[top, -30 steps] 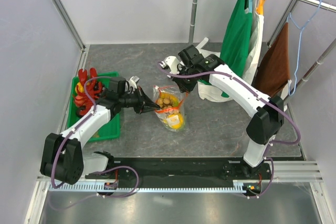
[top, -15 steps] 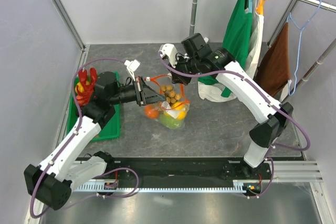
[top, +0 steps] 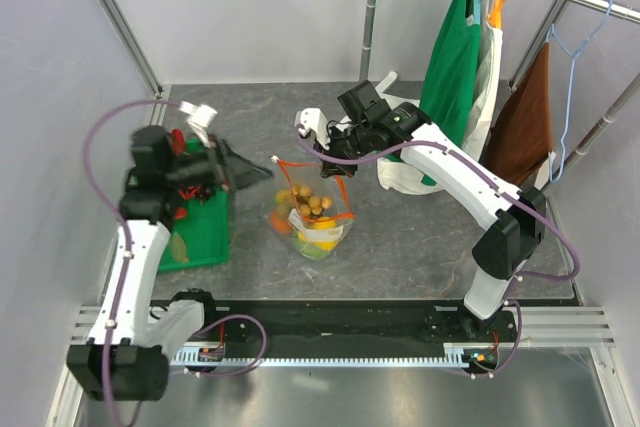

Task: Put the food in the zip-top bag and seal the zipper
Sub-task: Adjust the zipper food storage bag at the center of the board, then zip the zipper food storage bag at the center of the board.

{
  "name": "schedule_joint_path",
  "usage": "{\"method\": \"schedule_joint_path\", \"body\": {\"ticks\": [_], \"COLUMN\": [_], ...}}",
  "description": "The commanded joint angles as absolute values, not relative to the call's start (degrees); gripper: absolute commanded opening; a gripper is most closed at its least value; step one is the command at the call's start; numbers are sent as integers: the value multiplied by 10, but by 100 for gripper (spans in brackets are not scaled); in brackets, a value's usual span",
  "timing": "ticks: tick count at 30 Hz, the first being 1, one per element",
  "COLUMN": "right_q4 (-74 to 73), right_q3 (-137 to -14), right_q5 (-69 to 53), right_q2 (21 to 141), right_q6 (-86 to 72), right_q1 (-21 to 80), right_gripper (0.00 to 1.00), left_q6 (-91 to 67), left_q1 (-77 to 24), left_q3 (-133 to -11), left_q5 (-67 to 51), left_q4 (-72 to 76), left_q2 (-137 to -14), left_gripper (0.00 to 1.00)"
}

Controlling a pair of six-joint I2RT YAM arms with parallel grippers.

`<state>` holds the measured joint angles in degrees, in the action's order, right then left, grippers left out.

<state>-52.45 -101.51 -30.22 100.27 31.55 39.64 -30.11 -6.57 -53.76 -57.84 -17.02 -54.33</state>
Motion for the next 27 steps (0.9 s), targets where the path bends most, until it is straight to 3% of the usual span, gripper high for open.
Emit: {"method": "schedule_joint_path", "body": {"ticks": [1, 4, 10, 14, 22, 25, 27], "right_q4": [-481, -479, -474, -458, -452, -453, -453], "right_q3": [-1033, -1049, -1083, -1085, -1093, -1089, -1084], "right_q5": [-344, -352, -354, -354, -345, -339, -336], "right_q2": [1009, 1019, 1032, 1033, 1048, 1046, 1042], "right_q6": [361, 371, 397, 400, 405, 409, 410], "right_q1": [397, 398, 413, 422, 433, 434, 432], "right_gripper": [0, 0, 0, 0, 0, 0, 0], "left_q6": [67, 382, 731, 992, 1063, 1038, 939], "left_q1": [105, 129, 124, 93, 47, 49, 56], "left_q3": [-629, -712, -738, -768, -695, -687, -690], "left_q5": [-782, -792, -838, -816, -795, -783, -776], "left_q4": [-332, -518, -653, -855, -881, -875, -840], "left_q2": [-581, -652, -759, -811, -775, -762, -763], "left_gripper": [89, 88, 77, 74, 69, 68, 66]}}
